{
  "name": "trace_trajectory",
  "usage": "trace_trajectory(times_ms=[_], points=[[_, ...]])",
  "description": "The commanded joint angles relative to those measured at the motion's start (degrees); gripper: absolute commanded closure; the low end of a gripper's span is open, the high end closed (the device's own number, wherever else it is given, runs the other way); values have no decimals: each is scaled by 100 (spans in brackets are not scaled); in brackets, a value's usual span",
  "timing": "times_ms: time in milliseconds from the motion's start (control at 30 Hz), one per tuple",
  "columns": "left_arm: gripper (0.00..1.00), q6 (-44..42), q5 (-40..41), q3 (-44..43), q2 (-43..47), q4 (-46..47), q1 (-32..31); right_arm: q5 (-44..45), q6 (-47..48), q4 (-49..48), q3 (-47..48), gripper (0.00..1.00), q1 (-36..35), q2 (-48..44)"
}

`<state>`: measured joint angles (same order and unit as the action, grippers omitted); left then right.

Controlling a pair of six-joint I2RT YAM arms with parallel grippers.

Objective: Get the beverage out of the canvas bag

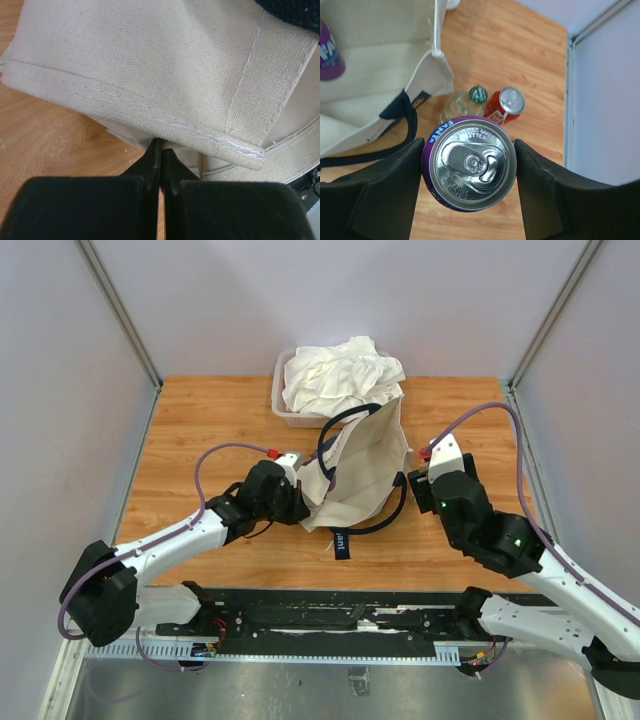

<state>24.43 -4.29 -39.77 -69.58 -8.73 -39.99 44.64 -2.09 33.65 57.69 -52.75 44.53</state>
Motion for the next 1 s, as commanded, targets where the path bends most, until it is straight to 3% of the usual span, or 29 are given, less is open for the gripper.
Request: trace_trajectory(times_ms=[0, 333, 567, 833, 967], points=[[99, -27, 210, 109, 43, -296, -52, 197, -837, 145, -331, 99, -77, -52], [100, -67, 276, -72, -110, -350, -53, -475, -1551, -607, -1651, 99, 248, 104], [100, -17, 267, -112, -142, -357, -53, -1604, -1743, -1240, -2384, 99, 1280, -96], [99, -30, 292, -169, -195, -384, -53, -1656, -1695, -1575, -2621, 99, 1481, 21], [99, -64, 301, -189, -264, -381, -53, -1535, -1581, -1863, -2762, 91, 1489, 181]])
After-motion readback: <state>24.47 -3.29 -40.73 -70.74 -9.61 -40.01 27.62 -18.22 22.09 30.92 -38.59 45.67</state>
